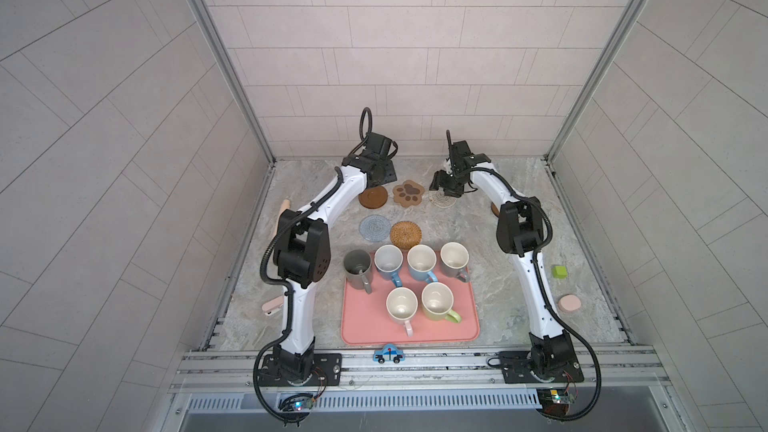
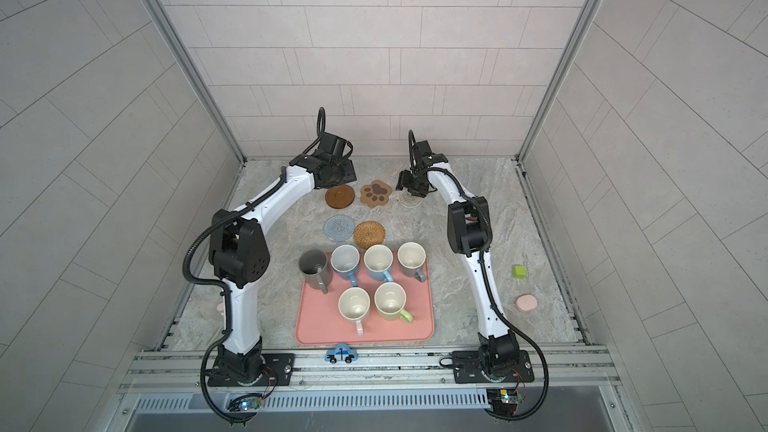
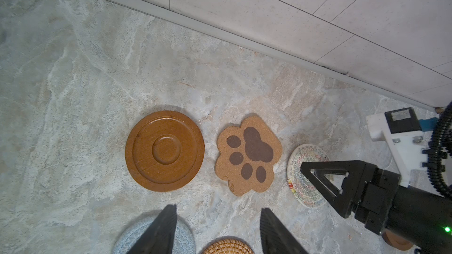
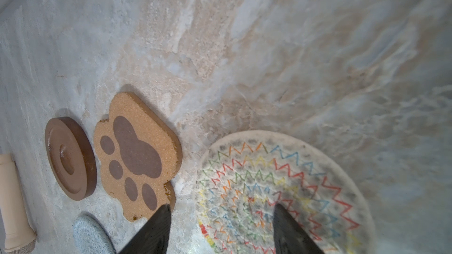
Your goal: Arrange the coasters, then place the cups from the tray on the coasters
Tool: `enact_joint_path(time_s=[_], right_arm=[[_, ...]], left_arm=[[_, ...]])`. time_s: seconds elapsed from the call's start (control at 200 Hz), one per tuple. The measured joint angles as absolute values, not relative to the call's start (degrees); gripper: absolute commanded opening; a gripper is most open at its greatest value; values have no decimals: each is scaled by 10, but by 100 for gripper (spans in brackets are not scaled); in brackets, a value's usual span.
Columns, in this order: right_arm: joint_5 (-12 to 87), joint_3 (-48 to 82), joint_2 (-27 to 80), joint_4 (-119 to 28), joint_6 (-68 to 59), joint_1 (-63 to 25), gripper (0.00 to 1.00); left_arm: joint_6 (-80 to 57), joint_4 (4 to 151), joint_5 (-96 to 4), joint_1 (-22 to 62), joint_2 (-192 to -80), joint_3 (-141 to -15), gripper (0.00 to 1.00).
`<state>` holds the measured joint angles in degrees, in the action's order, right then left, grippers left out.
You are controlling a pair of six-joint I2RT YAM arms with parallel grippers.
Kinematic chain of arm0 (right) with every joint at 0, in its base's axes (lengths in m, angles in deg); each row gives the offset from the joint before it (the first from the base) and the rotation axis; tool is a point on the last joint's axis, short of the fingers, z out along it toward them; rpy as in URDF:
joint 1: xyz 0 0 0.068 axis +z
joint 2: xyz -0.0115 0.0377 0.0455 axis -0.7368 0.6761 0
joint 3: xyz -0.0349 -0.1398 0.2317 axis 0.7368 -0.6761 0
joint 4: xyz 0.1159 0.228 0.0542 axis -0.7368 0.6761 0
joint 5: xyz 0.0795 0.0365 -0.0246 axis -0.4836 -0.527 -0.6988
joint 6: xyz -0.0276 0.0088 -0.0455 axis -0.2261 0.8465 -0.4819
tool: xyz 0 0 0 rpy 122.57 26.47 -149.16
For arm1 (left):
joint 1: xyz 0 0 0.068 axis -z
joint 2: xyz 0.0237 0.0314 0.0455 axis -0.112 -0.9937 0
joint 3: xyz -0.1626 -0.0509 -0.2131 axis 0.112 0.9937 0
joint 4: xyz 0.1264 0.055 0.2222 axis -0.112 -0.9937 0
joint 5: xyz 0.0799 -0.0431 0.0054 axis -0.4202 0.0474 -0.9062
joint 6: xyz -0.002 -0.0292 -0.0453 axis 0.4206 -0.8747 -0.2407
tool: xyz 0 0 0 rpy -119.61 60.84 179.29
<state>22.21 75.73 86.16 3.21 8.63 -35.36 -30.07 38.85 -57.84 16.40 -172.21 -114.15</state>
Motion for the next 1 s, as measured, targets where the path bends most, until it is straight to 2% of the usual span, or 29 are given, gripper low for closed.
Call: enact_joint_path(time_s=[0.996], right_arm=[[211, 770, 868, 29, 121, -353, 68]], left_arm=[[-301, 390, -579, 164, -1707, -1134, 61]])
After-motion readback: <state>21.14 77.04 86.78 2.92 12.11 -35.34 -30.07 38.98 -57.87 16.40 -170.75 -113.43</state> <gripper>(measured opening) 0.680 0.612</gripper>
